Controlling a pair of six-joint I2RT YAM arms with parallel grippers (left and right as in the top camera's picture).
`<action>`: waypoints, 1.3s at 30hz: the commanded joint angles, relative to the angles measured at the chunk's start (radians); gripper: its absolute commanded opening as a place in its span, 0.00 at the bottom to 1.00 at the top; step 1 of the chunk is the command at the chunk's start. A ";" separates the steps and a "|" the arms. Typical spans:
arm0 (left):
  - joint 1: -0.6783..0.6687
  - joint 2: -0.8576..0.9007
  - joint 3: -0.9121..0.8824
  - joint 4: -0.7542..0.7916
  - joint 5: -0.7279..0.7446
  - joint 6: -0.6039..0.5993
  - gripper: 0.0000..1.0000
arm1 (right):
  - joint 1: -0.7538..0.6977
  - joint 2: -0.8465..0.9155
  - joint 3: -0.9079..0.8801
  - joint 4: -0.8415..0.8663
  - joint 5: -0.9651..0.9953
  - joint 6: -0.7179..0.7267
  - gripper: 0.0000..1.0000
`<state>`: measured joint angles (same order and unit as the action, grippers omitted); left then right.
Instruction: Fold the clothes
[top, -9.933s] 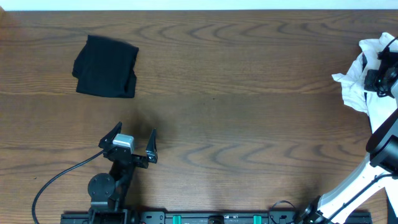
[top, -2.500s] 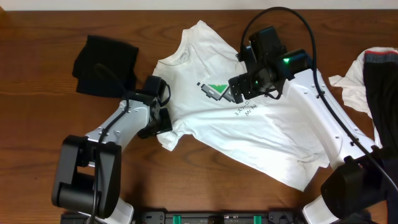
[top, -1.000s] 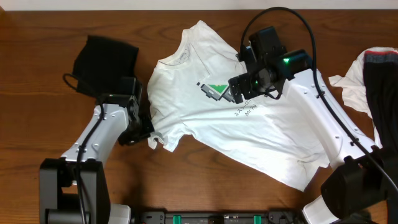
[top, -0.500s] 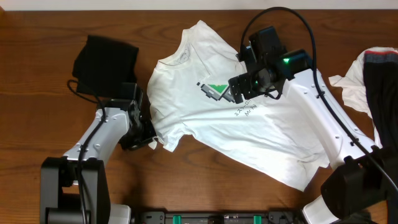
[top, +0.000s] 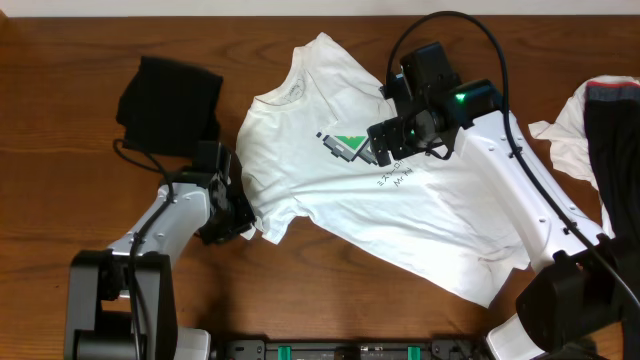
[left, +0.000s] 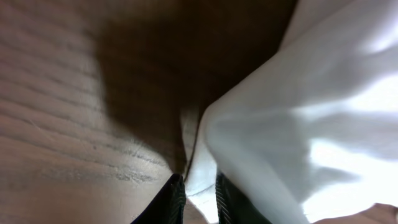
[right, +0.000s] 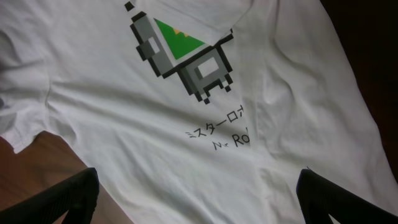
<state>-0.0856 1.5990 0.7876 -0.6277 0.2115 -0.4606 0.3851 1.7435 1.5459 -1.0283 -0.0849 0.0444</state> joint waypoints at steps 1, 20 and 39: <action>0.006 0.000 -0.029 0.013 0.013 -0.009 0.20 | 0.002 -0.007 0.005 -0.001 0.006 -0.001 0.99; 0.006 0.000 -0.028 -0.081 -0.438 0.072 0.21 | 0.002 -0.007 0.005 -0.001 0.006 -0.001 0.99; -0.006 -0.097 0.131 -0.179 -0.441 0.092 0.37 | 0.002 -0.007 0.005 -0.001 0.006 -0.001 0.99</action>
<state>-0.0872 1.5646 0.8707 -0.7967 -0.2825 -0.3687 0.3851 1.7439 1.5459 -1.0283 -0.0849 0.0444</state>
